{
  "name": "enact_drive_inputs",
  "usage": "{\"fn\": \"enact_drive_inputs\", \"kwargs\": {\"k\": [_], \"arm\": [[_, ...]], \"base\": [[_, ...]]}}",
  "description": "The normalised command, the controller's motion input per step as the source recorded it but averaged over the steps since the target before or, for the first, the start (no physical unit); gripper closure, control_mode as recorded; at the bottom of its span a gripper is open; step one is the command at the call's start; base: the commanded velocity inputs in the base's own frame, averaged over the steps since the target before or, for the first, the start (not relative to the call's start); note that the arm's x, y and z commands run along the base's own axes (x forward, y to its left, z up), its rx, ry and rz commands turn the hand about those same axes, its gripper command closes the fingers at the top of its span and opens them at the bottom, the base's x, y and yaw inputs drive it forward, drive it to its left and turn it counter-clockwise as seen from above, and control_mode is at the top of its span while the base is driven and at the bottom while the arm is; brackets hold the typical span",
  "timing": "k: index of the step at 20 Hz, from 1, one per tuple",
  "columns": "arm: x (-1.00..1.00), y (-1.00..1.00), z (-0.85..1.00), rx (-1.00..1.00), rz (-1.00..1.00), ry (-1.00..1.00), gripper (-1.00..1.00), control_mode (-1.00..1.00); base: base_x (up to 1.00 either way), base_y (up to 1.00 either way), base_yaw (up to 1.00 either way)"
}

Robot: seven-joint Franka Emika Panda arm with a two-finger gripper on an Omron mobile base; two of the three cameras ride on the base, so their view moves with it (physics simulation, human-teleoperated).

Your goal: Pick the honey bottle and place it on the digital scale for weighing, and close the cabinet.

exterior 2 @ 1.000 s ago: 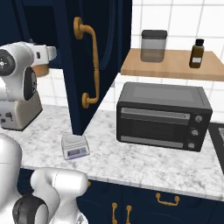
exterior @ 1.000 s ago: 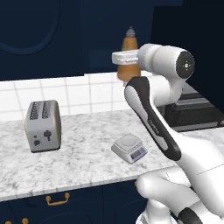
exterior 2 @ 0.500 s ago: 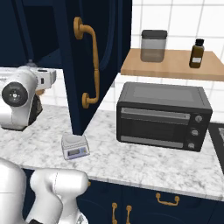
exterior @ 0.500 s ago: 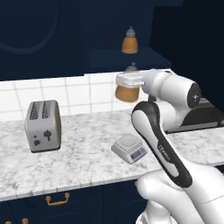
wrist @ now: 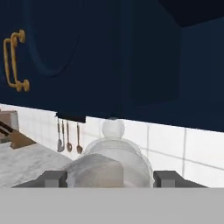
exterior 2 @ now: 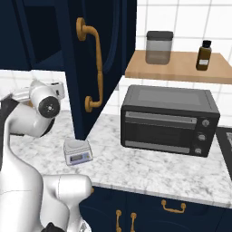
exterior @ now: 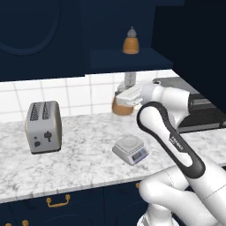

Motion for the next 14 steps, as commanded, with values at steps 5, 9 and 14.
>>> {"fn": "enact_drive_inputs", "kwargs": {"k": [5, 9, 14], "arm": [[0.24, 0.11, -0.58, -0.13, 0.17, -0.06, 1.00, -1.00], [0.00, 0.00, -0.40, -0.11, 0.11, 0.00, 1.00, -1.00], [0.00, 0.02, -0.26, -0.08, 0.01, 0.00, 1.00, -1.00]], "base": [[0.00, 0.00, 0.00], [0.00, 0.00, 0.00], [0.00, 0.00, 0.00]]}}
